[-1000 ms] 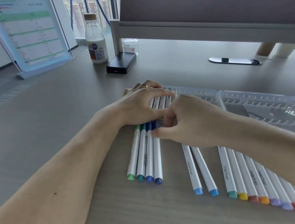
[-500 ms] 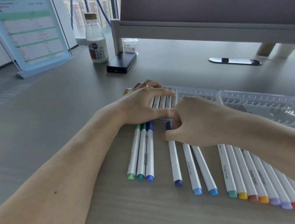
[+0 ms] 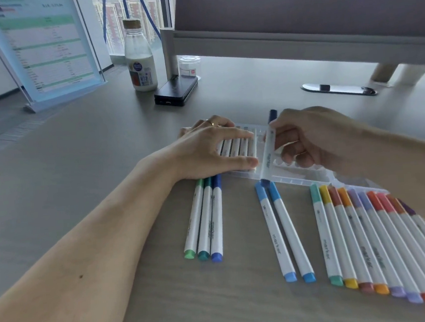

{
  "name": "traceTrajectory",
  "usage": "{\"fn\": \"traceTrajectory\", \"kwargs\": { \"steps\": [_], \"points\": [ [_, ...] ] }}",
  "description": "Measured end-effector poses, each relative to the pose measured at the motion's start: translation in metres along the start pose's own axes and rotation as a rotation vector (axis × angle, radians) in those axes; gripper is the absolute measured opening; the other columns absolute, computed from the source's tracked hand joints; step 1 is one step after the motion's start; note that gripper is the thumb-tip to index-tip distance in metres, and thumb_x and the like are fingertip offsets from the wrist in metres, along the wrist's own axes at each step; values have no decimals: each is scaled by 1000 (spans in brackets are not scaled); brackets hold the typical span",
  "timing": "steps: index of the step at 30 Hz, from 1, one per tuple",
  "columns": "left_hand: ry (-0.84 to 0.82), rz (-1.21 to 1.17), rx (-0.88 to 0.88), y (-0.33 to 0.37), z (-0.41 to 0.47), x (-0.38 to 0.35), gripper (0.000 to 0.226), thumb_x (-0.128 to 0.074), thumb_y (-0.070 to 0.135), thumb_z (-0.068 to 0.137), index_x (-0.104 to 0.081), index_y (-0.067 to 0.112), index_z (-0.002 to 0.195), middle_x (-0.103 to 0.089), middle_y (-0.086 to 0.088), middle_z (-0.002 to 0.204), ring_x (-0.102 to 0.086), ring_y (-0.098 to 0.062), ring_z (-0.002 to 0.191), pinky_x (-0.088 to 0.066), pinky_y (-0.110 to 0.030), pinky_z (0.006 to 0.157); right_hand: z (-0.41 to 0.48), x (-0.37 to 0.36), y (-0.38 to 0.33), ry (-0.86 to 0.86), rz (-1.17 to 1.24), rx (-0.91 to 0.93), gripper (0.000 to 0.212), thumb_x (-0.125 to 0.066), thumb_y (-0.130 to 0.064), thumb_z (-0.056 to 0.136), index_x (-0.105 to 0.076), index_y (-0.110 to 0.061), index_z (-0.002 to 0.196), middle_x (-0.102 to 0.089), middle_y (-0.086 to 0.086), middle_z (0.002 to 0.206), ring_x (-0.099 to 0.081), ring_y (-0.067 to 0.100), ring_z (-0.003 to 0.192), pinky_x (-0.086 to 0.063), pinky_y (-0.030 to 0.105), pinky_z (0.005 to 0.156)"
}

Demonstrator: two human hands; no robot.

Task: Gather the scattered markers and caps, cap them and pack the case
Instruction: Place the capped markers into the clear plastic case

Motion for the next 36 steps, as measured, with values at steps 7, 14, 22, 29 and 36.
{"fn": "traceTrajectory", "kwargs": {
  "steps": [7,14,22,29,36],
  "points": [
    [-26,2,10,4,-3,4,75,-51,88,75,-44,60,145,-33,18,156,-28,-10,147,-18,-45,119,21,24,10,38,-1,-58,11,-66,-16,95,-73,-11,89,-77,5,83,-59,11,51,-39,19,45],
    [-32,-74,67,-6,-8,14,82,-56,88,62,-50,61,140,-36,20,152,-33,-7,142,-23,-48,123,35,26,12,82,-110,-66,12,-70,-17,95,-76,-8,100,-80,5,93,-54,7,49,-37,15,40],
    [-34,-70,79,-17,-7,16,83,-59,94,60,-51,64,137,-37,23,149,-35,-6,138,-28,-48,119,45,7,3,46,-292,-58,16,-71,-26,95,-80,-13,95,-80,0,90,-51,8,58,-40,18,48],
    [68,-50,59,-8,-4,17,82,-51,91,71,-50,53,143,-46,17,149,-39,-13,137,-26,-43,115,47,-2,-1,101,-450,-49,18,-80,-35,85,-72,-23,95,-75,-1,66,-47,10,52,-41,19,44],
    [48,17,30,4,-1,13,89,-55,88,68,-45,51,148,-43,16,150,-33,-12,138,-22,-34,101,47,1,-1,127,-544,-5,26,-87,-37,79,-69,-24,94,-71,-1,59,-52,11,45,-49,24,47]
  ]
}}
Point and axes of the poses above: each hand's wrist, its own z-axis towards the middle knuckle, its own x-axis out of the back of the hand, y = z × x, the point moved 6 cm from there along z, towards the middle knuckle
